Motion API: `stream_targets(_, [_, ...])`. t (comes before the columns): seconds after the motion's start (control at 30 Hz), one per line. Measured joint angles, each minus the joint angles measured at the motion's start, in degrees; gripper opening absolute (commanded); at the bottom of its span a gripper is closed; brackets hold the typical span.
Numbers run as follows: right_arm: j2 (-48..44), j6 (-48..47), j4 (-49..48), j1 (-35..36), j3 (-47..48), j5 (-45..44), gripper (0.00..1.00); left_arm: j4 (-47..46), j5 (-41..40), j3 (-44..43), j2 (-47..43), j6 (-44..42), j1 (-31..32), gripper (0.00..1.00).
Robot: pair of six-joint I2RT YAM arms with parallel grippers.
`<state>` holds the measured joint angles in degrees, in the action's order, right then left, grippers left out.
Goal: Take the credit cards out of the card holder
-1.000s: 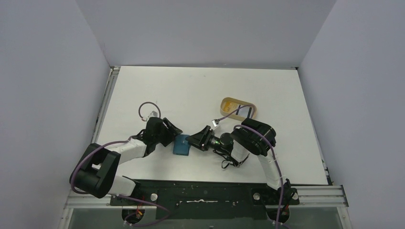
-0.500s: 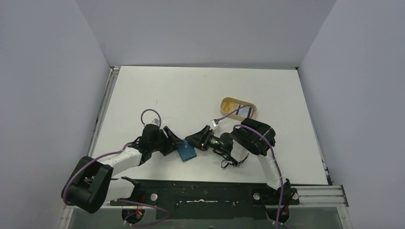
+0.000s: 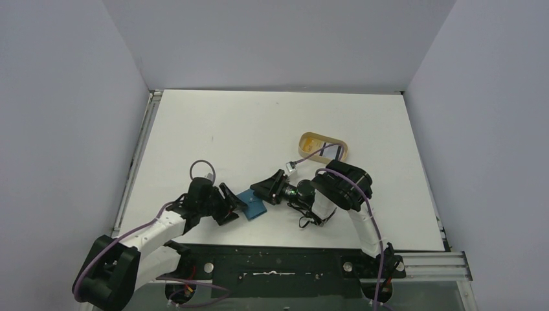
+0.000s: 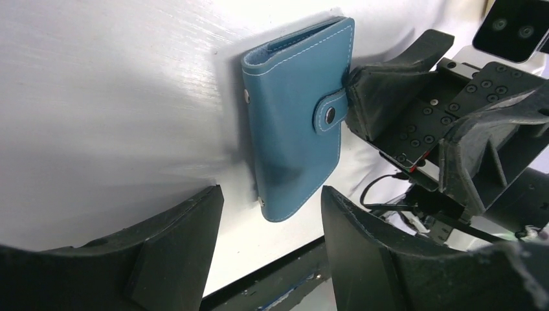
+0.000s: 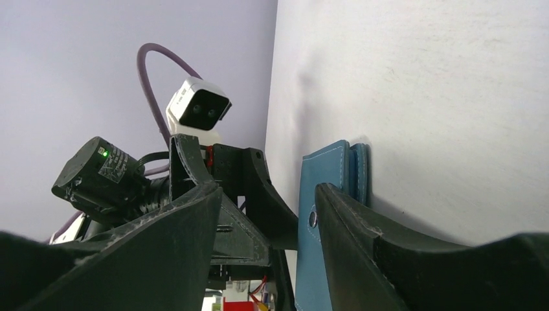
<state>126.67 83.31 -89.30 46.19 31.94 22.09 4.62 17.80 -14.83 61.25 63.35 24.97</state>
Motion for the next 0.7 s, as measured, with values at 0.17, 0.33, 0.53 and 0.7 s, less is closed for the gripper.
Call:
stream_targets(0.17, [0.4,0.7,0.0,0.0,0.3,0.2,0.59,-5.3,1.2,2.2,1.3,5.8,-0.2,0.58])
stream_targets(0.33, [0.4,0.9,0.0,0.0,0.3,0.2,0.59,-16.5,1.9,5.7,4.5,14.4,1.0,0.57])
stream_targets(0.53, [0.4,0.9,0.0,0.0,0.3,0.2,0.59,-19.7,-2.6,9.5,-0.6,21.6,2.6,0.56])
stream_targets(0.7, [0.4,1.0,0.0,0.0,0.3,0.2,0.59,-7.1,-10.6,9.1,-12.1,21.8,3.5,0.56])
